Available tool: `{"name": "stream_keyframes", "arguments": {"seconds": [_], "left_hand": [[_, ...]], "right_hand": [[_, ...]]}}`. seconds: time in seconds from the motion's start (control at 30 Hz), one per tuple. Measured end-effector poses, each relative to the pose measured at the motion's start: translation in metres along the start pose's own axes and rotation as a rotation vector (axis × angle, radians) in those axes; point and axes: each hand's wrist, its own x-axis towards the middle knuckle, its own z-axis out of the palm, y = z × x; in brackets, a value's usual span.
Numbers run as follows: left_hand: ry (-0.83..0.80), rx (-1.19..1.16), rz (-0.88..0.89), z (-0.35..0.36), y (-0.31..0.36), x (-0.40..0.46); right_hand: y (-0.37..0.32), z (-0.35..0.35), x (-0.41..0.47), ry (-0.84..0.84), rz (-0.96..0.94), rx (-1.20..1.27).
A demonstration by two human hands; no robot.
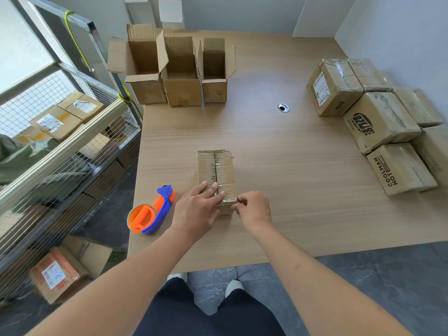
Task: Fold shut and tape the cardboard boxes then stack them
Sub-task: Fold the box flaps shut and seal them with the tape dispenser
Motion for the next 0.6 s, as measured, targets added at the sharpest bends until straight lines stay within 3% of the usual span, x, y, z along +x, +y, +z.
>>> {"name": "stream_keyframes", "arguments": {"seconds": [0.47,0.6], "left_hand": [[0.048,0.046,0.033,0.002,0.001,0.0],[0.034,0.003,0.011,0.002,-0.001,0.0]], "right_hand": [[0.001,0.022,-0.015,0.052,0.004,-0.023],[0.005,0.016,-0.009,0.066,-0.075,-0.21]]}}
